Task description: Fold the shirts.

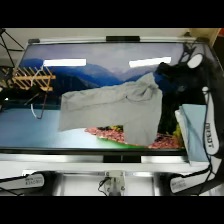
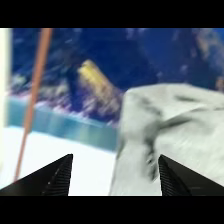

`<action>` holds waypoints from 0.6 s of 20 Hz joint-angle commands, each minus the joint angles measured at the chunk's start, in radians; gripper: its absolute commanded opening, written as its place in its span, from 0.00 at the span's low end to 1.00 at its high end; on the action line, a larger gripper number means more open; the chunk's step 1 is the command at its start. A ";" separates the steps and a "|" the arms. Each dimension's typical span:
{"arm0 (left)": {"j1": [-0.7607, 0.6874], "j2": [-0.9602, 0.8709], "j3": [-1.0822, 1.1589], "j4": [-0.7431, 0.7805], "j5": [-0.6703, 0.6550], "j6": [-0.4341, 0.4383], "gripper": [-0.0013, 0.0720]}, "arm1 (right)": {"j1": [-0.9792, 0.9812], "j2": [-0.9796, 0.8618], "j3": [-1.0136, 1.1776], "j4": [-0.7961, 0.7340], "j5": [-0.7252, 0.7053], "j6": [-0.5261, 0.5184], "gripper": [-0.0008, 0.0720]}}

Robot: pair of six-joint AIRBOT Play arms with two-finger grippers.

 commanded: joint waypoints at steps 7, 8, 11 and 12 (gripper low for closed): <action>0.175 0.036 -0.435 -0.005 -0.270 0.132 0.85 | -0.084 0.095 0.028 -0.195 0.600 -0.066 0.77; 0.175 0.036 -0.469 -0.072 -0.228 0.158 0.85 | -0.078 0.095 0.028 -0.183 0.583 -0.063 0.77; 0.154 0.036 -0.503 -0.179 -0.158 0.188 0.85 | -0.066 0.094 0.028 -0.186 0.554 -0.064 0.77; 0.135 0.036 -0.503 -0.180 -0.137 0.184 0.85 | -0.067 0.094 0.028 -0.188 0.548 -0.065 0.77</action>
